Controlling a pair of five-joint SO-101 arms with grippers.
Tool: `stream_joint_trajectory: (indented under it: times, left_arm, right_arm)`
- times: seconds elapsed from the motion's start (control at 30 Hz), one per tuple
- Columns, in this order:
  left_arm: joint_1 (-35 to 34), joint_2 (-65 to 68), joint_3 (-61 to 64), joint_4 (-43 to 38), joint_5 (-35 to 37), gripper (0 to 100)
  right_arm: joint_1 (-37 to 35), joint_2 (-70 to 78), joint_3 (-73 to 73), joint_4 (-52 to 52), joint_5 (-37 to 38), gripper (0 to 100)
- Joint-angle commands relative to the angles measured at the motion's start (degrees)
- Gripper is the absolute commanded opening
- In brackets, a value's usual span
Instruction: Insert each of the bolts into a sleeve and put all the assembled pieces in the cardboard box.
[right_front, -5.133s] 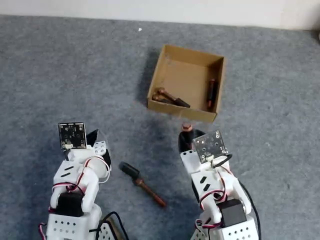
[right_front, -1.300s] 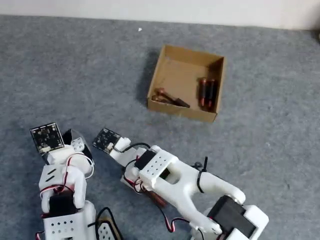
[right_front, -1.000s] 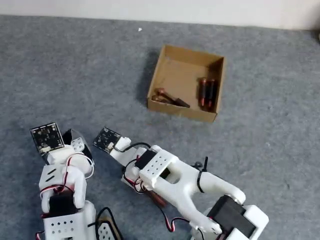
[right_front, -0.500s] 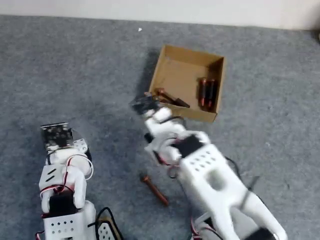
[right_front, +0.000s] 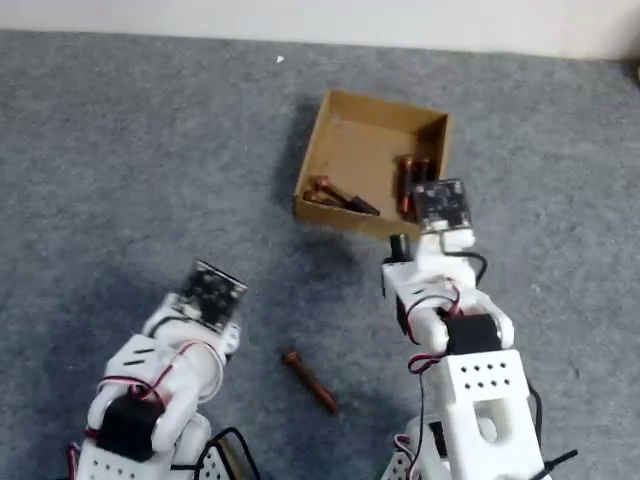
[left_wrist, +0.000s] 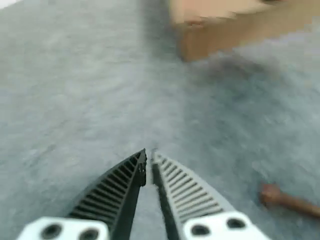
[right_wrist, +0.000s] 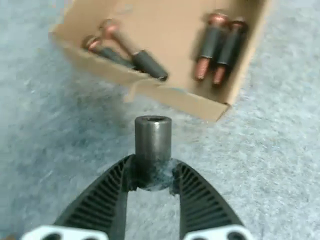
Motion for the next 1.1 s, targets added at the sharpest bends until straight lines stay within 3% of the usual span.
stream_joint_trajectory:
  times: [0.0, 0.17, 0.37, 0.57, 0.67, 0.83, 0.9, 1.07]
  left_arm:
    - [6.46, 6.29, -2.95, 0.18, -1.93, 9]
    - [15.60, 22.81, -3.82, -5.45, 0.44, 12]
    - [21.14, 43.30, -12.97, -6.15, 16.35, 25]
    - [25.71, 58.42, -17.10, -7.82, 29.27, 28]
    - [26.86, 64.13, -16.75, -13.27, 38.95, 28]
    - [29.49, 72.04, -16.75, -22.51, 62.95, 28]
    - [30.37, 75.38, -16.75, -26.02, 69.45, 28]
    - [30.02, 83.03, -17.19, -30.42, 71.38, 28]
  right_arm:
    - [2.33, -1.71, 0.13, -4.00, -1.93, 0.6]
    - [3.82, -1.71, 0.48, -5.32, -1.93, 0.6]
    - [4.18, -1.71, 0.57, -5.58, -1.93, 0.6]
    - [4.18, -1.71, 0.57, -5.58, -1.58, 0.6]
    - [4.18, -1.71, 0.57, -5.58, -1.58, 0.6]
    - [4.18, -1.71, 0.57, -5.58, -1.49, 0.6]
    - [4.18, -1.71, 0.57, -5.58, -1.49, 0.6]
    - [4.18, -1.71, 0.57, -5.58, -1.49, 0.6]
